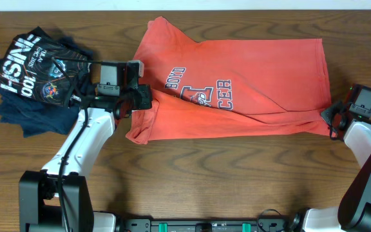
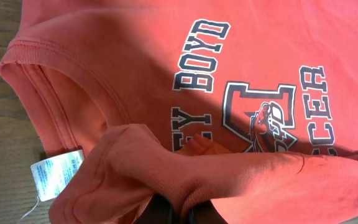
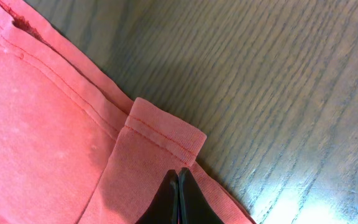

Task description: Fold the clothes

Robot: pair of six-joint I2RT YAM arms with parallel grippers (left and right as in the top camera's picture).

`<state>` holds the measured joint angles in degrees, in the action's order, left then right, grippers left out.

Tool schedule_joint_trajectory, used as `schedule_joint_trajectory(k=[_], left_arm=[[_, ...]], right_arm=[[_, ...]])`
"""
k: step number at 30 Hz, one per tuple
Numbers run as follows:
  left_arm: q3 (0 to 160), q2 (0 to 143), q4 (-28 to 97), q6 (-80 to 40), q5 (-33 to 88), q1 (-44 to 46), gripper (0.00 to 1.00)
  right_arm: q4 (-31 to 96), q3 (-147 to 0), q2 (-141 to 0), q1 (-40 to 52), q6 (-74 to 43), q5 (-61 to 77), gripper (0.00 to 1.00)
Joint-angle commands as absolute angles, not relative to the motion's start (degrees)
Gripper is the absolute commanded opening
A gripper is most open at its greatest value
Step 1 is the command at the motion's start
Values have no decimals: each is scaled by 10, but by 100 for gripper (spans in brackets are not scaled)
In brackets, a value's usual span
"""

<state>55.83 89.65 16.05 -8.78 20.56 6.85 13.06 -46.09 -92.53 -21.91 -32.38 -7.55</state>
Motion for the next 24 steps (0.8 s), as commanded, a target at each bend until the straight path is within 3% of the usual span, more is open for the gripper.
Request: schedule_joint_trajectory(k=[1, 5, 8, 24], left_arm=[[557, 901, 160, -80, 198, 68, 6], [557, 901, 160, -80, 198, 68, 6], [557, 901, 160, -80, 198, 68, 6], [557, 901, 160, -80, 198, 68, 5]], right_arm=[[133, -457, -919, -223, -316, -88, 1], [138, -457, -919, -223, -316, -88, 3], [152, -457, -919, -223, -316, -87, 19], [130, -457, -922, -221, -335, -86, 22]])
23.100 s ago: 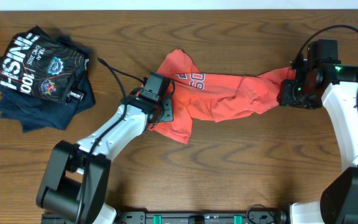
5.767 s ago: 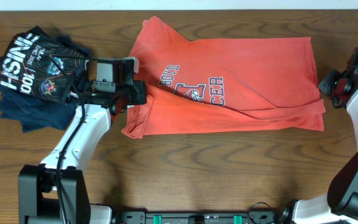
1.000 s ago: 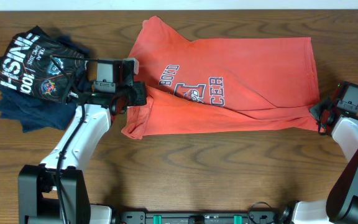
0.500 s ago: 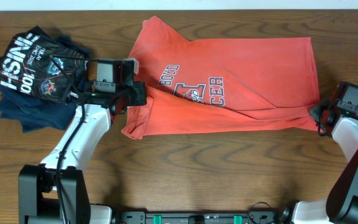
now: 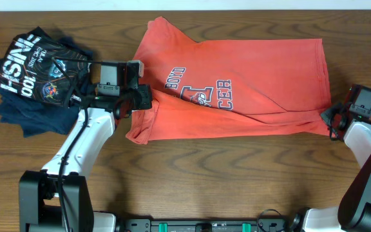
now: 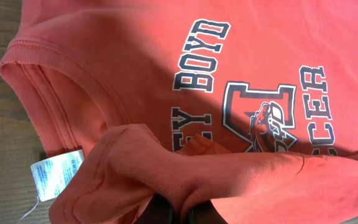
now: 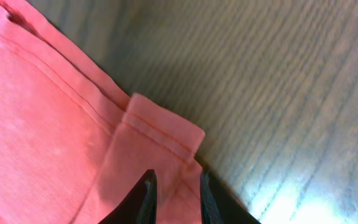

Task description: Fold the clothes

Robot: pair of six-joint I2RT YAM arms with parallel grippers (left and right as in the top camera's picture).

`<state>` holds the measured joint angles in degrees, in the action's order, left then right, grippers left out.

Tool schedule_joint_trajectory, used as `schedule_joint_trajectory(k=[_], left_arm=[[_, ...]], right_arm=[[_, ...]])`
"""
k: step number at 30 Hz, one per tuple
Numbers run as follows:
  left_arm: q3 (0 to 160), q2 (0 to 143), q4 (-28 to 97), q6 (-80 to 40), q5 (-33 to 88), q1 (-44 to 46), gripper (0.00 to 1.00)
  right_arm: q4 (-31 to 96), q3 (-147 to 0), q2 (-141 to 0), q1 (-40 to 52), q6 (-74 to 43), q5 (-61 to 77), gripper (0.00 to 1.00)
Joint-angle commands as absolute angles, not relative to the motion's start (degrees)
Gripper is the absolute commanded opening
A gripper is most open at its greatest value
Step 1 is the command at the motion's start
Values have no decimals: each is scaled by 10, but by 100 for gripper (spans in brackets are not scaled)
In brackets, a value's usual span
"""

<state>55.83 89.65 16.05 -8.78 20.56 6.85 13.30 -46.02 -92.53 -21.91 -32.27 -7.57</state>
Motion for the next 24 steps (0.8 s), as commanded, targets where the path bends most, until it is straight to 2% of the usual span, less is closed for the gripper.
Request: schedule_joint_trajectory(k=[1, 16, 22, 24], left_arm=[[557, 901, 160, -80, 198, 68, 6], [557, 901, 160, -80, 198, 68, 6], [557, 901, 160, -80, 199, 68, 6], [557, 901, 160, -80, 198, 68, 6]], right_arm=[[130, -457, -922, -220, -336, -86, 22], [111, -457, -959, -216, -338, -86, 20], [98, -457, -963, -216, -338, -86, 1], [94, -457, -963, -216, -338, -86, 1]])
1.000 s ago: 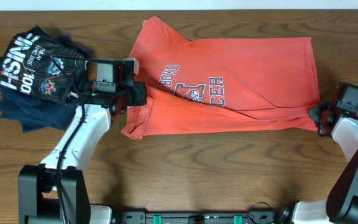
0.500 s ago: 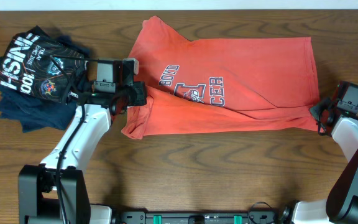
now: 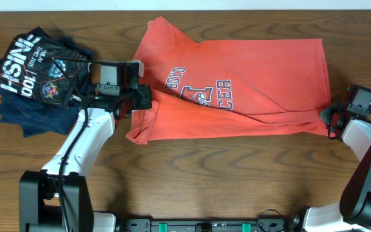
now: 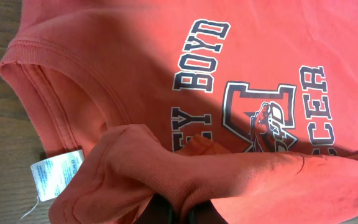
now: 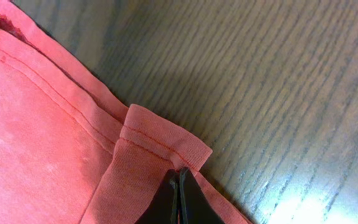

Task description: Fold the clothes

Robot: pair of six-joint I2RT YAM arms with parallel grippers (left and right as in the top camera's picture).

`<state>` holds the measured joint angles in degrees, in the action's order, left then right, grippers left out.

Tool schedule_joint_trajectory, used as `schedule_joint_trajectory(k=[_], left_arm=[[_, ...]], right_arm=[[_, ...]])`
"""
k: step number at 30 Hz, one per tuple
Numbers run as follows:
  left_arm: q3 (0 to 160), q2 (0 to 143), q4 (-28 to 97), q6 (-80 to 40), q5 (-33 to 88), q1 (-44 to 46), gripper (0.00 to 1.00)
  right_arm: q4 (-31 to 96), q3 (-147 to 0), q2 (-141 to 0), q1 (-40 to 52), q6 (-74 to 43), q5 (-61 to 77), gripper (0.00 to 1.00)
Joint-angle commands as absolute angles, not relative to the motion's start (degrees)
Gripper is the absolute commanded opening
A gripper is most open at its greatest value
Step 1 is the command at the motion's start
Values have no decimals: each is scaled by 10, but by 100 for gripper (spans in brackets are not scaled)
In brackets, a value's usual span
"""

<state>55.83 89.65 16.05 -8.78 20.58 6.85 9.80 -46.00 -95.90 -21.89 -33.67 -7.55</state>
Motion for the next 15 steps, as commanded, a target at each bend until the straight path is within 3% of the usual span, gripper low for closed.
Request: schedule_joint_trajectory(k=[1, 15], left_arm=[[557, 901, 160, -80, 199, 68, 6], [557, 901, 128, -80, 198, 68, 6]], right_arm=[[92, -457, -963, -216, -338, -86, 1], [98, -508, -954, -217, -331, -36, 1]])
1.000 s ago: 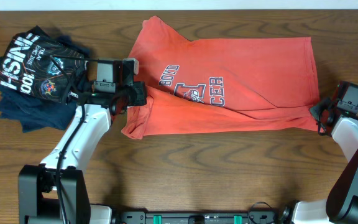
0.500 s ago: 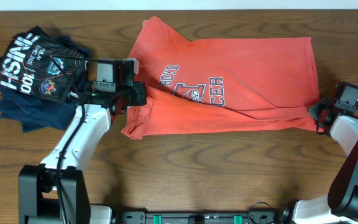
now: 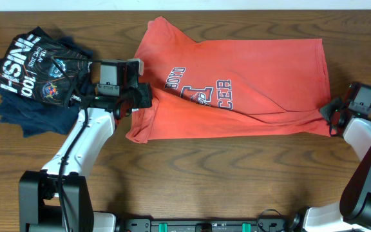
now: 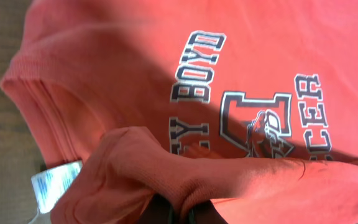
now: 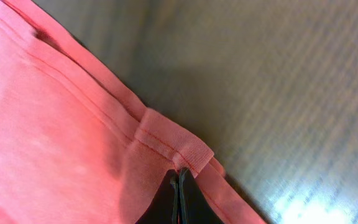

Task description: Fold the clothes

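Observation:
A coral-red T-shirt with navy lettering lies spread across the table, its bottom edge folded up in a long crease. My left gripper is at the shirt's left end near the collar, shut on a bunched fold of fabric; the fingertips are mostly buried under the cloth. A white care label pokes out beside that fold. My right gripper is at the shirt's near right corner, shut on the doubled hem, with its tips pinched together.
A pile of navy printed clothes sits at the back left, close behind my left arm. Bare wooden table runs along the front of the shirt and to the right of the hem.
Both grippers have shifted slightly toward the far side of the table, still holding the shirt. The held hem corner and the collar fold moved a little with them.
At first both grippers were shut on the shirt, left at the collar fold, right on the hem corner. Then the right gripper stood open over that corner, then was shut on it again. Now both hold the cloth and sit slightly farther back.

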Robot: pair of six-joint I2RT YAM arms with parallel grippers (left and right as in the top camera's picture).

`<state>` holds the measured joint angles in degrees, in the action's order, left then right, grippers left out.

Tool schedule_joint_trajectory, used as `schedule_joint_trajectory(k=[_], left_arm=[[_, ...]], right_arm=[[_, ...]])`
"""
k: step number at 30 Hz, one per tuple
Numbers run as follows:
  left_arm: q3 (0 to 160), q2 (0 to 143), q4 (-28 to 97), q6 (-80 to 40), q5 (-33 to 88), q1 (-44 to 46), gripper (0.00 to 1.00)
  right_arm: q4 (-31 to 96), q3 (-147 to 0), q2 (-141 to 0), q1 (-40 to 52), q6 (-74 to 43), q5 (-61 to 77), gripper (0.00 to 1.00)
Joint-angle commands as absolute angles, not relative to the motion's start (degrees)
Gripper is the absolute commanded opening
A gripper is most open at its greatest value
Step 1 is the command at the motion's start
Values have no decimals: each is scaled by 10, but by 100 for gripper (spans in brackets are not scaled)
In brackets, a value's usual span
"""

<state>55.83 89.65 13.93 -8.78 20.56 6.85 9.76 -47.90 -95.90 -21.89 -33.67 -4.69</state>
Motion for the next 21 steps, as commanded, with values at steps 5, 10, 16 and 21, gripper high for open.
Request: schedule_joint_trajectory(k=[5, 10, 16, 21], left_arm=[[557, 901, 117, -89, 169, 68, 6], [557, 901, 112, -104, 138, 68, 6], [557, 901, 101, -104, 138, 68, 6], [557, 901, 97, -104, 138, 68, 6]], right_arm=[[97, -528, -954, -217, -332, -36, 1], [83, -540, -954, -217, -332, -35, 1], [60, -540, -954, -217, -332, -27, 1], [57, -540, -954, -216, -331, -16, 1]])
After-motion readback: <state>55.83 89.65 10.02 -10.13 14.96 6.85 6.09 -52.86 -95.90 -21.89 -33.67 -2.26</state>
